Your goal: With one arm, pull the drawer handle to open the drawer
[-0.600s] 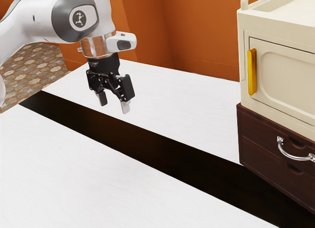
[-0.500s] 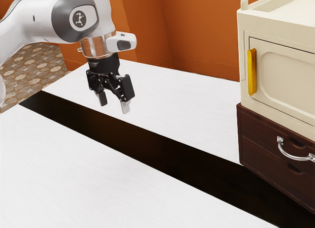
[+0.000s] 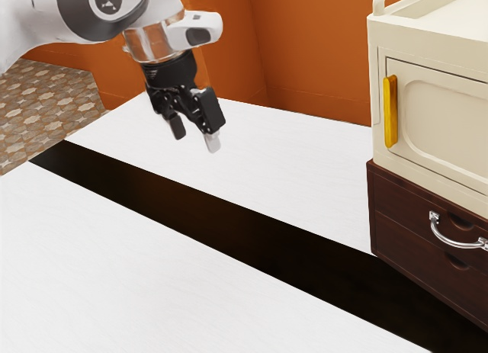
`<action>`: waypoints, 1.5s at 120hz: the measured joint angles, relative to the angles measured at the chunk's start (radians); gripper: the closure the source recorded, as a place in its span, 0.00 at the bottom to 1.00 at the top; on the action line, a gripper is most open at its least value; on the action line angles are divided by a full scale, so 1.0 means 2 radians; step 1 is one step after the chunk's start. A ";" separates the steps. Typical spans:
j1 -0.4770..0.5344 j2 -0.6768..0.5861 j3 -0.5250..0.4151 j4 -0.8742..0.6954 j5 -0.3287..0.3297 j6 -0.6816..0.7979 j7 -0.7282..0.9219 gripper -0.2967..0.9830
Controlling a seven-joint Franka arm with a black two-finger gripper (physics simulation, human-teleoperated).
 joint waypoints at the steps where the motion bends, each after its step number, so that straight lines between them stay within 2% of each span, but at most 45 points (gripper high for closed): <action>1: 0.000 0.002 0.000 -0.001 0.000 0.002 0.000 0.23; 13: -0.005 0.020 -0.001 -0.005 0.000 0.026 0.030 0.23; 30: -0.038 0.021 -0.001 -0.017 -0.003 0.047 0.112 0.23; 45: -0.090 0.003 -0.002 -0.072 0.004 0.067 0.171 0.23; 65: -0.128 -0.041 -0.002 -0.164 0.015 0.113 0.240 0.23; 86: -0.182 -0.020 -0.003 -0.155 0.020 0.165 0.306 0.23; 112: -0.183 0.005 -0.004 -0.134 0.023 0.192 0.375 0.23; 132: -0.187 0.035 -0.035 -0.105 0.023 0.204 0.418 0.23; 148: -0.187 0.063 -0.041 -0.073 0.030 0.207 0.444 0.23; 180: -0.188 0.070 -0.057 -0.068 0.043 0.210 0.498 0.23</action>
